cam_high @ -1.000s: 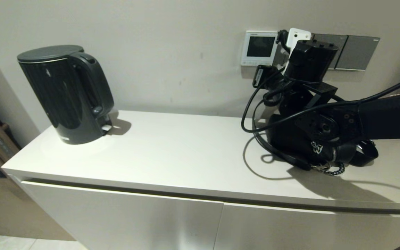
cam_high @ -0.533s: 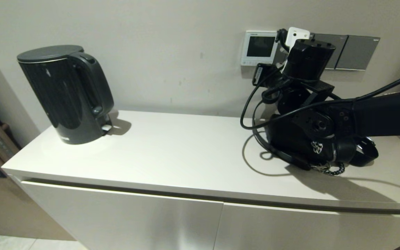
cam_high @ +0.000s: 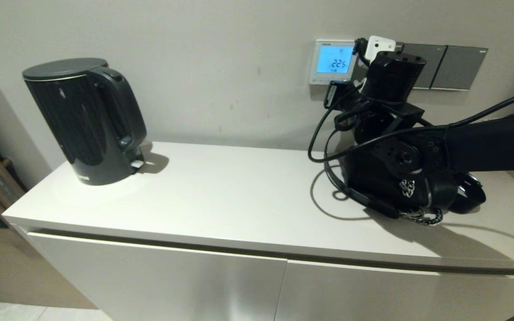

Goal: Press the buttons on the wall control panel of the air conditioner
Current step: Turn on the central air conditioner

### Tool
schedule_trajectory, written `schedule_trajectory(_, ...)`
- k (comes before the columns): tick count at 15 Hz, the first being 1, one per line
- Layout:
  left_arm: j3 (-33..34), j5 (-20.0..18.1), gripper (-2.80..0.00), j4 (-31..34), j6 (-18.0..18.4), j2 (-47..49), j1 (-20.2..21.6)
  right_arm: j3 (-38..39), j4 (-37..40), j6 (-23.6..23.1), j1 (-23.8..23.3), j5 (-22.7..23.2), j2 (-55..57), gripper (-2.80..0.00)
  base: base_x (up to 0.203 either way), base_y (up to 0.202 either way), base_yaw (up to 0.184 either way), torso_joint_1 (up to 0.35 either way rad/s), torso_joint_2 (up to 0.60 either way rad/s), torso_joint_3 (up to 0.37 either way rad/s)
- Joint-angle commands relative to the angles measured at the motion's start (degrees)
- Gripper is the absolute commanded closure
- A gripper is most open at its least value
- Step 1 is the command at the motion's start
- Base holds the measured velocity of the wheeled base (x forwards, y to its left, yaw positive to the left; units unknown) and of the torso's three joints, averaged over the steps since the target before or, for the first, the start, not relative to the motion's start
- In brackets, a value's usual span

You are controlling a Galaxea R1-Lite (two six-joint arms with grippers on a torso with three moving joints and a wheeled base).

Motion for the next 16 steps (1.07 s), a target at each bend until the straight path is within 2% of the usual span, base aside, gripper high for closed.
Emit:
schedule_trajectory(1, 0.00, 0.00, 0.00, 0.02, 0.00, 0.09, 0.04, -0.56, -0.34, -0.02, 0.13, -0.16, 0.30, 0.00, 0.000, 0.000, 0.000, 0.000, 0.00, 0.000)
schedule_trajectory(7, 0.00, 0.00, 0.00, 0.02, 0.00, 0.09, 0.04, 0.89, -0.40, 0.07, 0.62, -0.38, -2.26, 0.00, 0.000, 0.000, 0.000, 0.000, 0.00, 0.000)
schedule_trajectory(10, 0.00, 0.00, 0.00, 0.02, 0.00, 0.09, -0.01, 2.57, -0.43, -0.02, 2.71, -0.50, -4.61, 0.00, 0.000, 0.000, 0.000, 0.000, 0.00, 0.000)
schedule_trajectory(16, 0.00, 0.00, 0.00, 0.02, 0.00, 0.09, 0.00, 1.69, -0.37, -0.41, 4.09, -0.30, -2.86, 0.00, 0.000, 0.000, 0.000, 0.000, 0.00, 0.000)
